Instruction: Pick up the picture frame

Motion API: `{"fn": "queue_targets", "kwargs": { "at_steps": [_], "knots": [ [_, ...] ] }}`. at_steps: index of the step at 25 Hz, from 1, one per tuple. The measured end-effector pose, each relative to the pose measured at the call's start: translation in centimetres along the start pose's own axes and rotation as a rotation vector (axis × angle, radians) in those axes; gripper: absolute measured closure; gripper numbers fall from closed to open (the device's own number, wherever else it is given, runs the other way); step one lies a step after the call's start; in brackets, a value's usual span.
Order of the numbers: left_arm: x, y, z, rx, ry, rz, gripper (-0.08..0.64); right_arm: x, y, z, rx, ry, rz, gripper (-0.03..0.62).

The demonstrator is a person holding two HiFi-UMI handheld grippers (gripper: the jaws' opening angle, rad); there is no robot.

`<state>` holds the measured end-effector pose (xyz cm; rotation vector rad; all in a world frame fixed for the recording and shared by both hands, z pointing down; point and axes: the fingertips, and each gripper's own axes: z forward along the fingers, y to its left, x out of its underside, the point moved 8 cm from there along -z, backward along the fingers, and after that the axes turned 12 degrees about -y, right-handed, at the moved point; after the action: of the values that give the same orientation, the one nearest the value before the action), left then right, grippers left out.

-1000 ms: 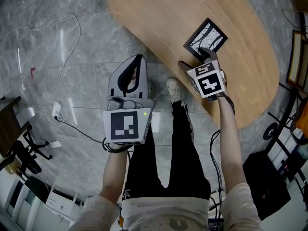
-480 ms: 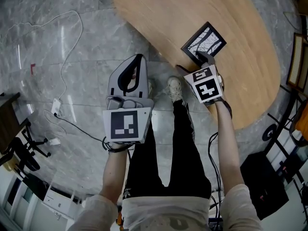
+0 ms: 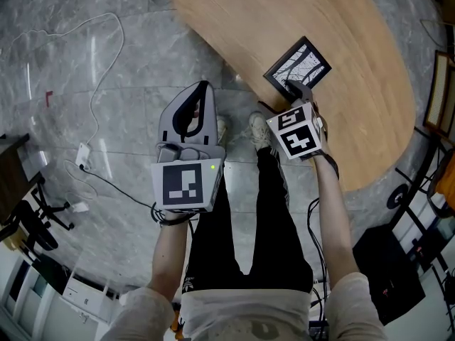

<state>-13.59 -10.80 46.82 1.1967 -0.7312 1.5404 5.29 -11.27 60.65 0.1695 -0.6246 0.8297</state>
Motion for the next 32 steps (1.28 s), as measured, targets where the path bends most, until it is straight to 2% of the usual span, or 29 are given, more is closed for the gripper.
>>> {"fn": "queue_targets", "kwargs": {
  "at_steps": [4,14,18,21,25,29,32],
  "knots": [
    [-0.2,0.0,0.2,0.007,-0.017,-0.006,0.552,0.2,1.3,0.1,0.016,0.006,-0.061,0.218],
    [-0.1,0.5,-0.3,-0.003,-0.013,-0.016,0.552,0.7,3.6,0.1,0.054,0.008,-0.089,0.219],
    [0.0,0.7,-0.5,-0.004,-0.008,-0.001,0.552,1.1,4.4,0.0,0.08,0.015,-0.132,0.225],
    [0.0,0.7,-0.6,-0.002,-0.014,-0.001,0.552,1.5,5.0,0.0,0.127,0.025,-0.174,0.268],
    [0.1,1.1,-0.9,-0.006,-0.009,0.002,0.552,1.7,5.7,0.1,0.165,0.038,-0.22,0.293],
    [0.2,1.4,-1.3,-0.01,-0.009,0.001,0.552,1.9,6.0,0.1,0.214,0.044,-0.283,0.352],
    [0.3,1.5,-1.4,-0.011,-0.006,0.002,0.552,1.9,5.9,-0.1,0.237,0.04,-0.28,0.411]
  ]
}}
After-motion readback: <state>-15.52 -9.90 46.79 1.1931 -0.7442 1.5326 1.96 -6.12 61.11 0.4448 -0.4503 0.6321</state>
